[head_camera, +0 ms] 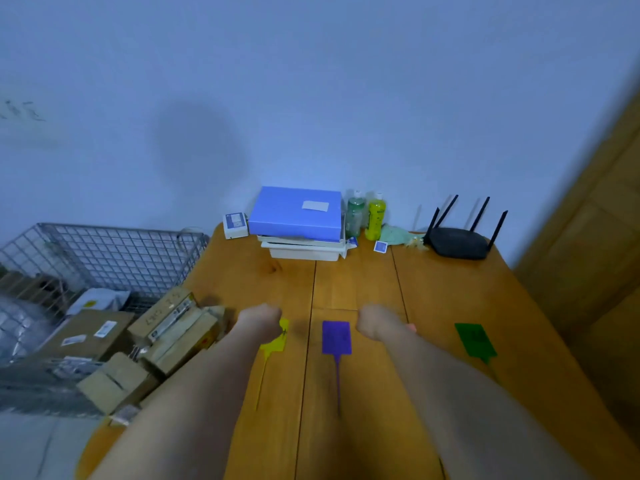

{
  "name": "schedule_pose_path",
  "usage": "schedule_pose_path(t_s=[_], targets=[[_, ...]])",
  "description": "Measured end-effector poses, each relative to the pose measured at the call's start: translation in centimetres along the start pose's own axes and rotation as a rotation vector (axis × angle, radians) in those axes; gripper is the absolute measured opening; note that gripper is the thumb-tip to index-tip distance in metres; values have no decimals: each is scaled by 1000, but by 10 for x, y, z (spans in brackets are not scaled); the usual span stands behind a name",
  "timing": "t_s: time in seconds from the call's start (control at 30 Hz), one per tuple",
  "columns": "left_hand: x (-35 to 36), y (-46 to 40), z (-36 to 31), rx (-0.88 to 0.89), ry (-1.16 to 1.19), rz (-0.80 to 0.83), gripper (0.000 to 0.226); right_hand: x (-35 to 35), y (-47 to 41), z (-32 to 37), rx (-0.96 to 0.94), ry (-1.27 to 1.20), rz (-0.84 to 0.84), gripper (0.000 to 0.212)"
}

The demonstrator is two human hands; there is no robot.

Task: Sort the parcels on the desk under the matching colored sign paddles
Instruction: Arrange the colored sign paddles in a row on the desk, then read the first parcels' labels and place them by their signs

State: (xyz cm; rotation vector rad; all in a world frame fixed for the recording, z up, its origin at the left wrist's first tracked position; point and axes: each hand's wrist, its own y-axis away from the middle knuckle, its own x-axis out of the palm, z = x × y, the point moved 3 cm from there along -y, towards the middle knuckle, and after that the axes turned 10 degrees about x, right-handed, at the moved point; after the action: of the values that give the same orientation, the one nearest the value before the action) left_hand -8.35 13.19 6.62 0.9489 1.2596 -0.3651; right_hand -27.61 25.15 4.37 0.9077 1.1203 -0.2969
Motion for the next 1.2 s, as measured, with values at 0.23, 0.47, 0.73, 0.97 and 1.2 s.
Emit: schedule_pose_path(t_s=[0.23,0.47,0.73,0.97,1.2], targets=[[12,12,30,-28,20,11,30,10,12,71,-82,76,13,26],[16,14,47,-131,87,18,30,9,-2,97,-190,130,23,25],[35,36,57,-300,184,25,33,5,-16,116,-298,117,23,28],[69,68,85,-438,258,2,35,38,0,155,-412,188,89,27],[106,79,106,-486,274,11,65,79,10,182,-391,222,141,32]])
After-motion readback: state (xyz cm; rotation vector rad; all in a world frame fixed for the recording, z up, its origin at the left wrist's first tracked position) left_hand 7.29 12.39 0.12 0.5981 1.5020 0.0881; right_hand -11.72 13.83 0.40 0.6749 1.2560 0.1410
